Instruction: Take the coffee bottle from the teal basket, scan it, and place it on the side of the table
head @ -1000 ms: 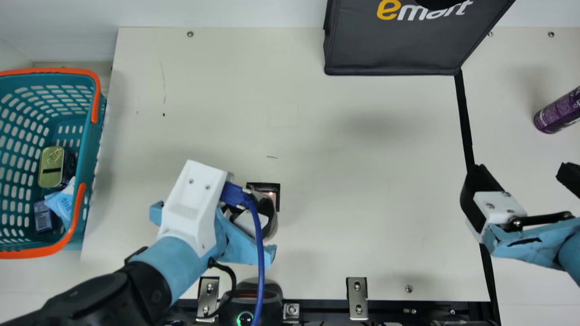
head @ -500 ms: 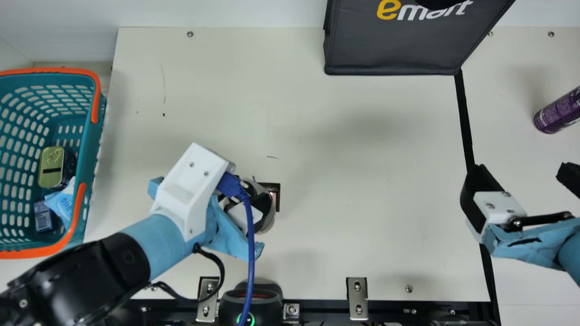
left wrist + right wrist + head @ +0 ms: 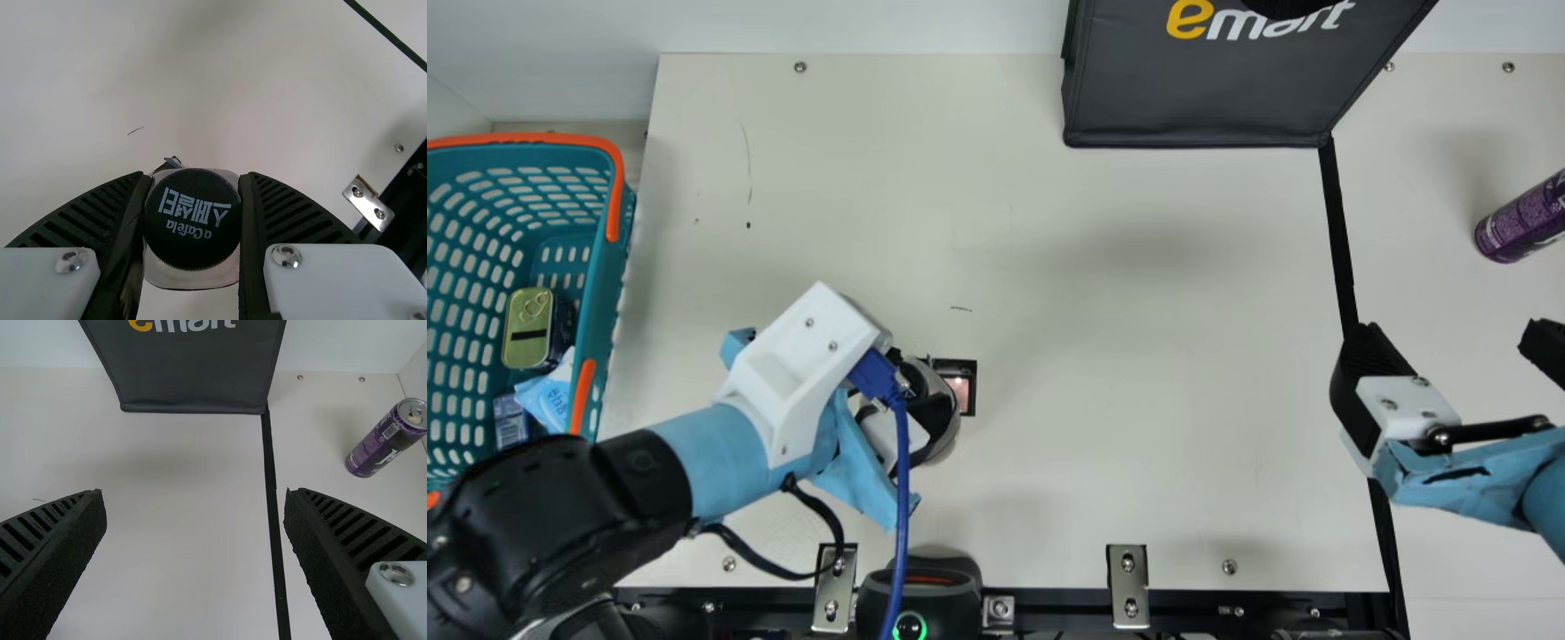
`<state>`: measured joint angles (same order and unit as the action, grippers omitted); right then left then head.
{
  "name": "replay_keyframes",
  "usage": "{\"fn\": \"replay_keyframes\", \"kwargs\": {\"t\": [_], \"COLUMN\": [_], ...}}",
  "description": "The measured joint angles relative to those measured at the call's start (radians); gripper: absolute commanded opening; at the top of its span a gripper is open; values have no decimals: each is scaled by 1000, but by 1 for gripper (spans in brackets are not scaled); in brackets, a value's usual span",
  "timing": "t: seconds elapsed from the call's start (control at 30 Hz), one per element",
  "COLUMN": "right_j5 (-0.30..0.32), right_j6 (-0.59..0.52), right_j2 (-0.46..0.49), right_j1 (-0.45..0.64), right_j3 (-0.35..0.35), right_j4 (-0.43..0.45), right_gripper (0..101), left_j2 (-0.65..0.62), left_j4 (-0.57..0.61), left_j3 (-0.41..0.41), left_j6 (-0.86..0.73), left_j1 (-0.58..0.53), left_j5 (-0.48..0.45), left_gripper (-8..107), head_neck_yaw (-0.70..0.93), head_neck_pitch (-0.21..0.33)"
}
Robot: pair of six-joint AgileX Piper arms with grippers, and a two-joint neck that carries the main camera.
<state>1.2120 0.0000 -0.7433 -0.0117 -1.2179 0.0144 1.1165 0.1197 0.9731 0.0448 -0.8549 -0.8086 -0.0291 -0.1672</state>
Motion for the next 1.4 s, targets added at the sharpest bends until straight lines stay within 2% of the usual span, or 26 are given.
{"fn": "replay_keyframes", "kwargs": {"t": [0.43, 0.93, 1.07, 1.4], "right_j5": [0, 0, 0, 0], "right_j6": [0, 0, 0, 0], "right_j2": [0, 0, 0, 0], "right_j1": [0, 0, 0, 0], "right_j3": [0, 0, 0, 0], "right_j4": [0, 0, 0, 0], "right_gripper": [95, 95, 95, 95], "left_j2": [4, -21, -19, -22], "left_j4": [284, 588, 622, 640], "left_j3": [67, 67, 60, 28], "left_j6": [-419, -867, -965, -1168], "left_j1": [195, 409, 439, 442], "left_j5": [-127, -333, -362, -347], "left_gripper": [-8, -8, -8, -8], "head_neck_yaw": [0, 0, 0, 0], "head_neck_pitch": [0, 0, 0, 0]}}
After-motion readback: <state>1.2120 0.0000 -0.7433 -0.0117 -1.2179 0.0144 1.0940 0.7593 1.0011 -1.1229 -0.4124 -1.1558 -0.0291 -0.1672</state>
